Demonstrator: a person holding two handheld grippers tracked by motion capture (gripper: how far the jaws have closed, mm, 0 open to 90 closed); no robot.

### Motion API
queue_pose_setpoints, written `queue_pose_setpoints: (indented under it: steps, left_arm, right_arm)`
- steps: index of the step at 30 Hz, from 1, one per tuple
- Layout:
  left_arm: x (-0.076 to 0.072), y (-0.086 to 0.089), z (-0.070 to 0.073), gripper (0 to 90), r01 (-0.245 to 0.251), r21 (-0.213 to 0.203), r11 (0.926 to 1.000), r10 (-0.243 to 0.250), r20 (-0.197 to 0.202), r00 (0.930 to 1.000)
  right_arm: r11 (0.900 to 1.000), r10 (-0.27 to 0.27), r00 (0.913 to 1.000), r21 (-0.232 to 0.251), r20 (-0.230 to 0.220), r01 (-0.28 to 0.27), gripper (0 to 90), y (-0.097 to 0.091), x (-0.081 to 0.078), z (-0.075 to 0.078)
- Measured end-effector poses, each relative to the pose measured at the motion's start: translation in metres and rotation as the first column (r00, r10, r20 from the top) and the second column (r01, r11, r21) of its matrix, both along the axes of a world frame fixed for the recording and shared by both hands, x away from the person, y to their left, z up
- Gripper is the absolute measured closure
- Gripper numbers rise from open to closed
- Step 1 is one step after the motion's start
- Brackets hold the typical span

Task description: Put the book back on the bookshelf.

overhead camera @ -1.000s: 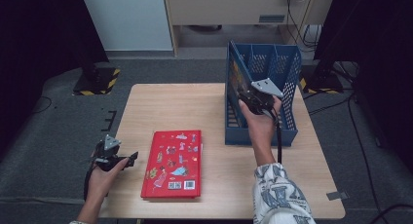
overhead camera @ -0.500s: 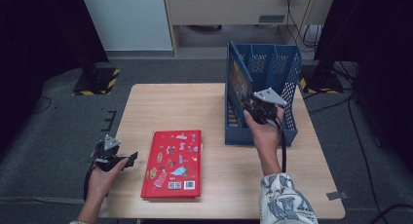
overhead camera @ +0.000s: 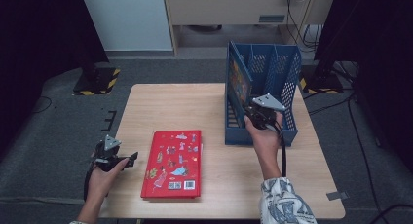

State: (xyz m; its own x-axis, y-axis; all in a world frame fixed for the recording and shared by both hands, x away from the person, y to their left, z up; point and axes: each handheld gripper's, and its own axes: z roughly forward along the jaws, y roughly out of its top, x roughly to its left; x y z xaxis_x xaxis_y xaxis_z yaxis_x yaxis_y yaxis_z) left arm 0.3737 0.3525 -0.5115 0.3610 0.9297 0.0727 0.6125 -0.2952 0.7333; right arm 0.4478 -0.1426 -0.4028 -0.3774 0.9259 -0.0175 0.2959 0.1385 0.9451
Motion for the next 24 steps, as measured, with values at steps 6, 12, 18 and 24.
queue_pose_setpoints:
  steps: [6,12,18,24]
  left_arm:
    - [0.0001,0.0002,-0.0004,6.9,0.0,0.002,1.0,0.0,-0.002,1.0]
    - [0.0002,0.0001,-0.0005,6.9,0.0,0.003,1.0,0.0,-0.002,1.0]
    - [0.0001,0.0002,-0.0004,7.0,0.0,0.004,1.0,0.0,-0.002,1.0]
    - [0.0002,0.0,-0.0004,7.0,0.0,0.004,1.0,0.0,-0.001,1.0]
  right_arm:
    - [1.0,-0.004,0.9999,-0.006,-0.011,0.004,77.2,-0.0002,-0.0004,-0.005]
    - [1.0,0.0,0.9999,-0.002,-0.013,0.0,78.4,-0.0005,-0.002,-0.0055]
    - [0.9999,0.012,0.9999,-0.002,-0.01,-0.012,77.9,0.0029,-0.0045,-0.0051]
    - [0.9997,0.026,0.9996,0.002,-0.004,-0.026,76.9,0.007,-0.0054,-0.0054]
